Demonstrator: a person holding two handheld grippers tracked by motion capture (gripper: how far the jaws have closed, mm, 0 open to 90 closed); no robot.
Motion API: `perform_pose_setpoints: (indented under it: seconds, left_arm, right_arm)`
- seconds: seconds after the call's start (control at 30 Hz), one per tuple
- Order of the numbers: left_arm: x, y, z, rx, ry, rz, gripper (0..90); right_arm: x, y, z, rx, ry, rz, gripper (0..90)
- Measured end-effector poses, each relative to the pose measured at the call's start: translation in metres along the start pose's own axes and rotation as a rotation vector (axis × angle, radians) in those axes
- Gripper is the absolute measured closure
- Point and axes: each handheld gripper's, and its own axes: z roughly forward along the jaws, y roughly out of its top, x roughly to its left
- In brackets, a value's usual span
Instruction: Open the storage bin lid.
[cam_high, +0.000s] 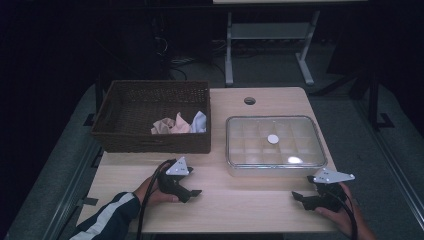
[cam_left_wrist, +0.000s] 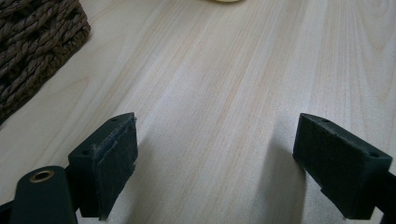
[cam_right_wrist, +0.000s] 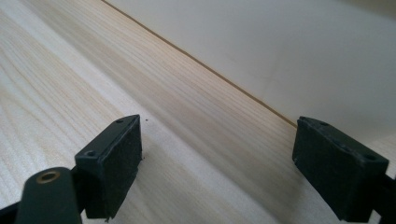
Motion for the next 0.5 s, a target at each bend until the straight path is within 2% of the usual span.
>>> perform_pose_setpoints:
  seconds: [0.33, 0.43, 0.5]
  left_arm:
    - [0.0021, 0.0007, 0.0002, 0.005, -0.007, 0.012, 12.6]
    - [0.0032, 0.0010, 0.0007, 0.002, -0.008, 0.006, 12.7]
    - [0.0041, 0.0004, -0.0001, 0.002, 0.002, -0.014, 12.9]
  right_arm:
    - [-0.0001, 0.0001, 0.0000, 0.000, 0.000, -0.001, 14.9]
    - [-0.0002, 0.0001, 0.0001, 0.000, 0.000, -0.004, 14.9]
    - [0.0001, -0.0004, -0.0003, -0.003, -0.004, -0.003, 15.2]
